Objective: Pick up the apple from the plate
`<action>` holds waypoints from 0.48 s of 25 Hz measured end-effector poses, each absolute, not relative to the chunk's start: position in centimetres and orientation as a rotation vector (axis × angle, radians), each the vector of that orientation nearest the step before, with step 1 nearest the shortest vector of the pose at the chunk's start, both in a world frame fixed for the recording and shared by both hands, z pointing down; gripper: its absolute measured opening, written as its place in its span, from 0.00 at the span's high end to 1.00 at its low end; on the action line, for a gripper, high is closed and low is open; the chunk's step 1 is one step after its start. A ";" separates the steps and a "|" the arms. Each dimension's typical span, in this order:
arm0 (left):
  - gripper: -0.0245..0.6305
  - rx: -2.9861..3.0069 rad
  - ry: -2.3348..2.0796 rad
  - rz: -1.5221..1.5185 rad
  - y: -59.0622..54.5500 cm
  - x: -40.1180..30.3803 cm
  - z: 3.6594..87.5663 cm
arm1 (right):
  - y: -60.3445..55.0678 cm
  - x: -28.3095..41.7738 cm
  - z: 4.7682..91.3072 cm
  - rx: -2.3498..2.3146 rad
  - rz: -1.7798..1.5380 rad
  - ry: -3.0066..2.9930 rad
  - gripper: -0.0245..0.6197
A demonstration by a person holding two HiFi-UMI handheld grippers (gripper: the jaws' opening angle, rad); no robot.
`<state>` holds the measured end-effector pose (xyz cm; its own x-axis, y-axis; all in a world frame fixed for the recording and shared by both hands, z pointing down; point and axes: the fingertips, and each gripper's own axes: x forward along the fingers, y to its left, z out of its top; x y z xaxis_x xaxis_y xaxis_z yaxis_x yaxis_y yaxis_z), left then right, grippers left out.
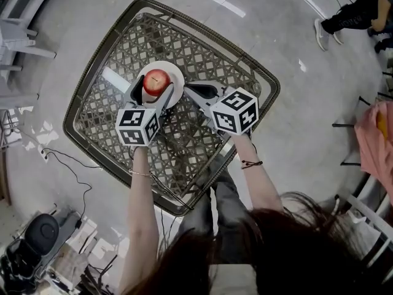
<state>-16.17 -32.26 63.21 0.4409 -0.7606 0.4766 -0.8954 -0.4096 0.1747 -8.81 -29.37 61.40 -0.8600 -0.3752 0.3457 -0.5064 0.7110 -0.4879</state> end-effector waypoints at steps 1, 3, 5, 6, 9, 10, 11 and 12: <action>0.38 2.294 -1.400 0.450 -32.3 -16.1 63.2 | -29.4 -8.8 61.4 0.706 0.866 -2.698 0.95; 0.38 2.291 -1.400 0.437 -32.4 -16.1 63.1 | -29.5 -8.8 61.4 0.709 0.867 -2.698 0.95; 0.38 2.286 -1.400 0.429 -32.5 -16.1 63.1 | -29.6 -8.8 61.4 0.710 0.867 -2.697 0.95; 0.38 2.284 -1.399 0.426 -32.5 -16.1 63.1 | -29.6 -8.8 61.4 0.710 0.867 -2.697 0.95; 0.38 2.282 -1.399 0.422 -32.5 -16.1 63.0 | -29.6 -8.8 61.3 0.712 0.861 -2.698 0.95; 0.38 2.282 -1.400 0.418 -32.4 -16.1 62.9 | -29.6 -8.8 61.2 0.712 0.859 -2.698 0.95; 0.38 2.282 -1.402 0.414 -32.4 -16.1 62.8 | -29.6 -8.7 61.1 0.713 0.857 -2.698 0.95; 0.38 2.283 -1.405 0.410 -32.4 -16.1 62.6 | -29.6 -8.7 61.1 0.713 0.855 -2.697 0.95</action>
